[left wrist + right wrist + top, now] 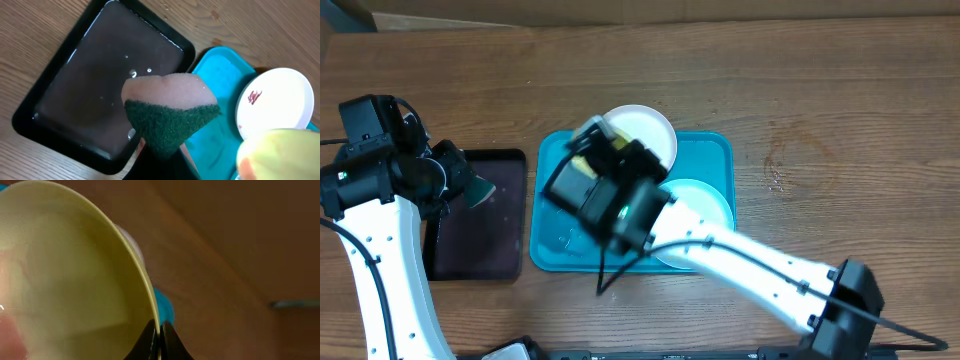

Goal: Clean dirty plates on tray and stack at the side
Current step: 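Lift the yellow plate off the blue tray with the right gripper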

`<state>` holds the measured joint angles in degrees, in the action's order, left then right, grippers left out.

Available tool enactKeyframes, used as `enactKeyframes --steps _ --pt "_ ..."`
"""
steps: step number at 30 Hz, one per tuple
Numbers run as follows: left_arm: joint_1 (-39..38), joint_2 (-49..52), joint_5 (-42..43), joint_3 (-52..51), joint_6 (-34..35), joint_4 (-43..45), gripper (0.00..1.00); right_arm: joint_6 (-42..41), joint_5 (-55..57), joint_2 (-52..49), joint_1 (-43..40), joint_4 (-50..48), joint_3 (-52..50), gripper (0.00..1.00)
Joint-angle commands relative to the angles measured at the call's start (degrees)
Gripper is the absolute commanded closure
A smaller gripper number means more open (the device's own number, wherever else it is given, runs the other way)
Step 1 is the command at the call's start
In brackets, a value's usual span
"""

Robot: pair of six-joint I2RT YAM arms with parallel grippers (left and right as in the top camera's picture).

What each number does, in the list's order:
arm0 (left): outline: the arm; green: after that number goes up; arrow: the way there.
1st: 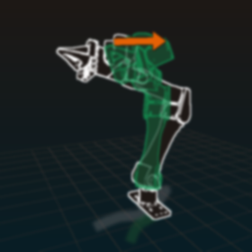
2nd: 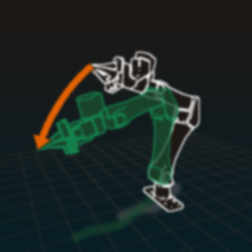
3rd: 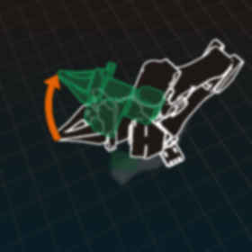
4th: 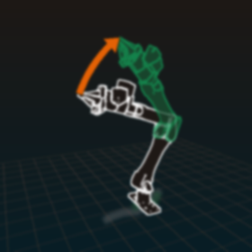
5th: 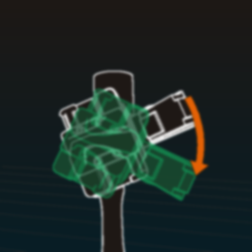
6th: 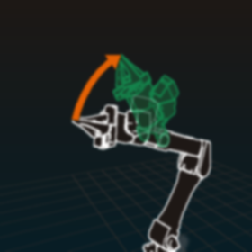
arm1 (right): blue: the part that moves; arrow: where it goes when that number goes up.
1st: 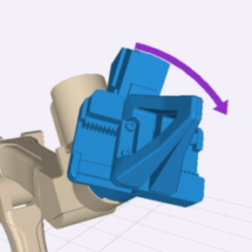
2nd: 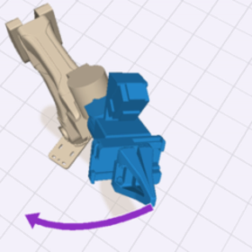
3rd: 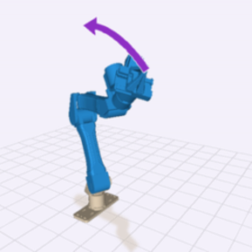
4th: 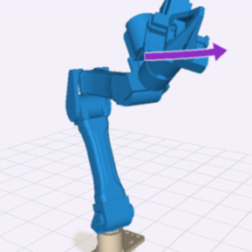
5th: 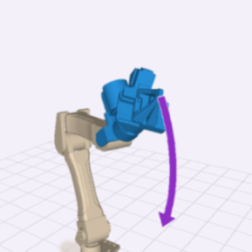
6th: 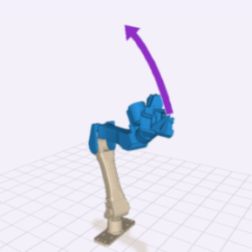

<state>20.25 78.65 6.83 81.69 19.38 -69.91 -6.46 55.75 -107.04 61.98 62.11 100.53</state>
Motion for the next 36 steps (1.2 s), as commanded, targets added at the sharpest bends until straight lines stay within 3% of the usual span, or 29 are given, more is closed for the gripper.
enactKeyframes --steps 1,6,21,30,33,36 --pt "0.1 0.1 -1.6 -0.1 1.0 0.0 0.96 8.0 17.9 2.0 3.7 -2.7 1.9 0.96" --pt "0.5 0.1 -3.6 -0.2 2.1 -0.1 0.96 14.0 22.2 2.0 7.5 -7.9 1.9 0.96" --pt "3.0 0.1 -1.4 -0.2 2.3 -0.5 0.96 10.4 14.7 2.0 7.6 -9.2 1.9 0.96" --pt "3.0 0.1 -1.4 -0.3 1.2 -1.0 0.96 -7.2 -5.8 2.1 -1.0 -5.5 1.9 0.96" --pt "3.0 0.1 -1.2 -0.9 1.2 -0.6 0.96 -14.9 -17.0 2.2 -8.7 -4.5 1.9 0.96" --pt "3.0 0.1 0.4 -2.1 1.2 0.1 0.96 -25.9 -38.5 2.2 -19.3 -3.6 1.9 0.96"
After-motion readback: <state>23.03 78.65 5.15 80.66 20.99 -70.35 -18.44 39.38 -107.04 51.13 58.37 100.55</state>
